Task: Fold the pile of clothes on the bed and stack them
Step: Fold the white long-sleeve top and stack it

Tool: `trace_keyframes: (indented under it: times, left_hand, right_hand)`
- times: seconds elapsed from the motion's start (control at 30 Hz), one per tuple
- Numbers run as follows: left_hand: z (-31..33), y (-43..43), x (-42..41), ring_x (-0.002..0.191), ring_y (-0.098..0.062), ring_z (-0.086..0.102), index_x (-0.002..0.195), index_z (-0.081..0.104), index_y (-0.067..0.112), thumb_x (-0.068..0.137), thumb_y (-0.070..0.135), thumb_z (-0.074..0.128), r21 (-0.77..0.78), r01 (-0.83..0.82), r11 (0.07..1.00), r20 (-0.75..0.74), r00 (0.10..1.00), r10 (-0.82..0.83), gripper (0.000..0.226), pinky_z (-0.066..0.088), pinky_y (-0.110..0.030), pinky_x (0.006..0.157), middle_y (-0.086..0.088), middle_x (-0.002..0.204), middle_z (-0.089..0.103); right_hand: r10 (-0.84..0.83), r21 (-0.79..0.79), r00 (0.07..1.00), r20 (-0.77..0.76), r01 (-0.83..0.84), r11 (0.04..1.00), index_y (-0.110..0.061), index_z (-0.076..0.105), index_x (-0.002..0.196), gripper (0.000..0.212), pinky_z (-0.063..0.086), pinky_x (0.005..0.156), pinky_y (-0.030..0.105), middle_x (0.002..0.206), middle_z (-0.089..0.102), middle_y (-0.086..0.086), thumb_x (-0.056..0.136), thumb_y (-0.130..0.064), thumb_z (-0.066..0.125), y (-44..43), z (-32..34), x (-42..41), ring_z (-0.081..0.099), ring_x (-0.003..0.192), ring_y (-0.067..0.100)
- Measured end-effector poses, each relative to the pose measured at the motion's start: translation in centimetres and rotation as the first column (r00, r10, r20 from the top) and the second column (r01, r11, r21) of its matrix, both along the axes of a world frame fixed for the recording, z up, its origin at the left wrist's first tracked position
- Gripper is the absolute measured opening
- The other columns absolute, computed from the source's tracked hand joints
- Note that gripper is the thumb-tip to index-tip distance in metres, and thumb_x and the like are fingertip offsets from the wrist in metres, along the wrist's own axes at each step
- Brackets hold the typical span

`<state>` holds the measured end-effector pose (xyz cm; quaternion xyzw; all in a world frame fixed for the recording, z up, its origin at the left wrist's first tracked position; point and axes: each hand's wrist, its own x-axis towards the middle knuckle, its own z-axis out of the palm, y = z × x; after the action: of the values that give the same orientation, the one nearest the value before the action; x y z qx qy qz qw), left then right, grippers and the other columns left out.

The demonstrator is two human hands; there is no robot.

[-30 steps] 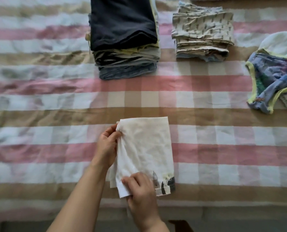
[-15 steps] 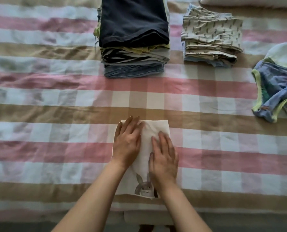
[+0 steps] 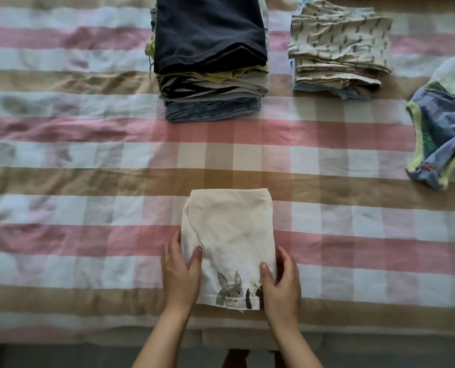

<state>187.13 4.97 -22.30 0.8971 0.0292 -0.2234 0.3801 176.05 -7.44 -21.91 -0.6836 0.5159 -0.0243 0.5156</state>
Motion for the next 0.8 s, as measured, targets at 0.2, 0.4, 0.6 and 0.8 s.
trace_keyframes:
  times: [0.2, 0.4, 0.6, 0.8]
  left_hand:
    - [0.9, -0.1, -0.2, 0.094, -0.023, 0.06, 0.105, 0.053, 0.013, 0.086, 0.018, 0.063, -0.146, -0.301, 0.942, -0.271, 0.928, 0.255, 0.021, 0.049, -0.036, 0.079, -0.008, 0.106, 0.063]
    - [5.5, -2.4, -1.6, 0.088, -0.021, 0.067, 0.094, 0.062, 0.019, 0.086, 0.015, 0.063, -0.292, -0.33, 0.898, -0.216, 0.937, 0.274, 0.009, 0.054, -0.038, 0.075, -0.003, 0.094, 0.071]
    - [10.3, -9.1, -1.2, 0.084, -0.022, 0.07, 0.097, 0.063, 0.018, 0.085, 0.017, 0.063, -0.442, -0.296, 0.847, -0.259, 0.946, 0.195, 0.012, 0.057, -0.037, 0.069, -0.003, 0.092, 0.073]
    - [12.0, -19.8, 3.5, 0.075, -0.023, 0.07, 0.097, 0.061, 0.012, 0.086, 0.012, 0.06, -0.554, -0.197, 0.809, -0.255, 0.965, 0.06, 0.01, 0.054, -0.031, 0.057, -0.006, 0.086, 0.073]
  right_hand:
    - [-0.052, 0.33, 0.999, 0.009, 0.046, 0.943, -0.024, 0.054, 0.1, 0.015, 0.049, 0.07, 0.022, 0.098, 0.066, -0.004, 0.087, -0.026, 0.062, -1.4, 0.9, 0.7, 0.063, 0.088, 0.01]
    - [-0.08, 0.342, 0.994, 0.07, 0.051, 0.938, -0.02, 0.06, 0.097, 0.008, 0.051, 0.061, 0.029, 0.087, 0.07, 0.003, 0.09, -0.02, 0.057, -4.4, 4.7, -0.2, 0.066, 0.073, 0.017]
    - [-0.167, 0.264, 0.98, 0.107, 0.134, 0.955, -0.024, 0.061, 0.085, 0.004, 0.044, 0.041, 0.02, 0.065, 0.064, -0.002, 0.087, -0.021, 0.061, -11.1, 9.4, -1.3, 0.054, 0.044, 0.002]
    - [-0.241, 0.152, 0.949, 0.201, 0.213, 0.965, -0.018, 0.064, 0.085, 0.006, 0.042, 0.042, 0.022, 0.055, 0.058, -0.005, 0.089, -0.018, 0.059, -20.7, 11.0, 2.0, 0.049, 0.044, 0.006]
